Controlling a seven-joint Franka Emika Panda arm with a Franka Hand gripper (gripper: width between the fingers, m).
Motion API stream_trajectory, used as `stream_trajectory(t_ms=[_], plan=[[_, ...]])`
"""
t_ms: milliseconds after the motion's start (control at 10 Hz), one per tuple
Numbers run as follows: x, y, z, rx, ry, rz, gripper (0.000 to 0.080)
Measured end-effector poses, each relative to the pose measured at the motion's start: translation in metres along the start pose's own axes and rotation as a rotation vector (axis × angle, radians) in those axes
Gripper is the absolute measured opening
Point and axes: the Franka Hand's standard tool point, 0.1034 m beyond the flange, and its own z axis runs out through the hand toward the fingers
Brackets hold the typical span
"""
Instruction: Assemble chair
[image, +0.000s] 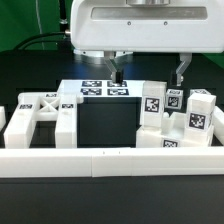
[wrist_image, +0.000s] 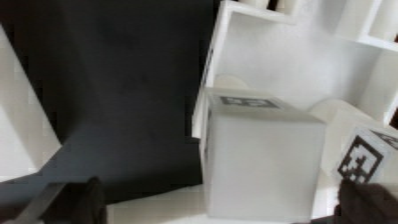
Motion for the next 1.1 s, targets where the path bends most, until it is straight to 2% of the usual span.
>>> stream_trajectory(t_ms=[300, 500, 600, 700, 800, 1100], plan=[[-0.0062, -0.0045, 0.0076, -0.004, 0.003, -0.007, 0.0648], [-0.0062, -0.0067, 0.0076, -0.004, 0.003, -0.01, 0.0621], [-0.006, -0.0072, 0.0074, -0.003, 0.004, -0.011, 0.0429], [-0.0062, -0.0078, 0.0075, -0.003, 0.004, -0.012, 0.0429], [-0.0062, -0.0076, 0.0075, -0.003, 0.004, -0.011, 0.0282], [-0.0062, -0.0077, 0.0075, -0.003, 0.004, 0.013, 0.0284]])
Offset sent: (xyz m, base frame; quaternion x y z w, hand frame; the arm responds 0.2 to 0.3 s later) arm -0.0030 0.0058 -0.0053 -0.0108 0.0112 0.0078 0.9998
